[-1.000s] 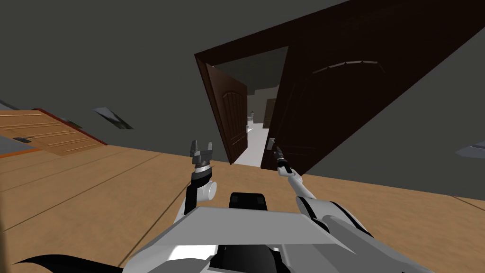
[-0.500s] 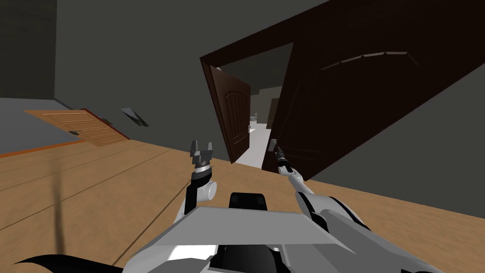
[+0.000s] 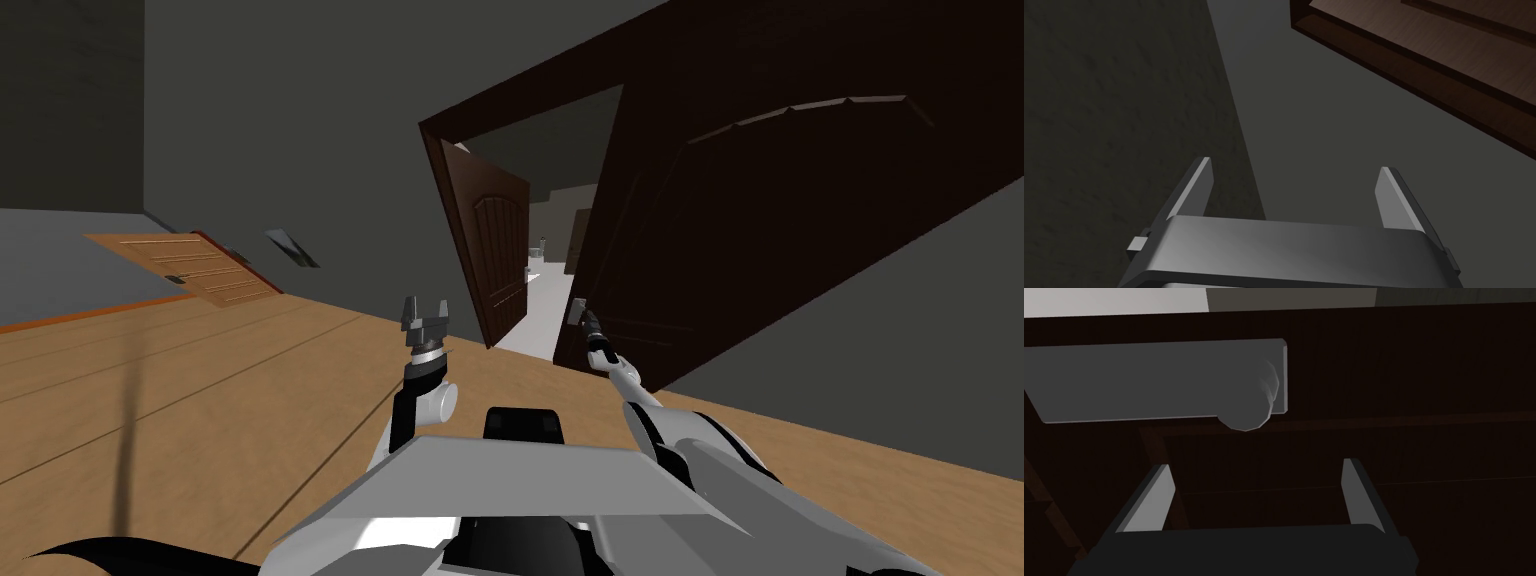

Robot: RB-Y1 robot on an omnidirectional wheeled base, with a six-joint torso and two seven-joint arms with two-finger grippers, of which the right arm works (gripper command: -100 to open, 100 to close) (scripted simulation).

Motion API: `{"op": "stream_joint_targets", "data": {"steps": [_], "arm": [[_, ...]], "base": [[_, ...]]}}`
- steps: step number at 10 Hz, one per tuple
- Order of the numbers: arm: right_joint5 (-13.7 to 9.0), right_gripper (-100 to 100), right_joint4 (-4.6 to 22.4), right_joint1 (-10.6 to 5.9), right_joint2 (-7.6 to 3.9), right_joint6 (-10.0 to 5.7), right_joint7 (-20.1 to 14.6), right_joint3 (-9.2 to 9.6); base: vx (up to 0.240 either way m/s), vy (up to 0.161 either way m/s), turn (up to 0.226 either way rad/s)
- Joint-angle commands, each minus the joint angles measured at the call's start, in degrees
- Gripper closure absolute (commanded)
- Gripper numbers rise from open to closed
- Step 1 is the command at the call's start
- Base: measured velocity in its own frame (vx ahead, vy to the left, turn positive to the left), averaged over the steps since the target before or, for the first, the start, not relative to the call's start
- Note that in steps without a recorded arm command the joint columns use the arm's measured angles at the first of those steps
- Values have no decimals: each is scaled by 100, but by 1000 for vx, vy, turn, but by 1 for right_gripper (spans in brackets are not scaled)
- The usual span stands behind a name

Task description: Push the door open

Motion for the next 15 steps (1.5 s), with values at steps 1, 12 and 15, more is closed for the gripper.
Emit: {"op": "stream_joint_targets", "data": {"steps": [1,12,15], "arm": [[-8,-100,28,-10,-5,-11,9,-19],[-23,100,45,-8,-11,-14,30,-58],[-57,100,30,-74,29,-17,298,-440]], "base": [[207,-42,31],[76,-27,11],[135,-4,15]]}}
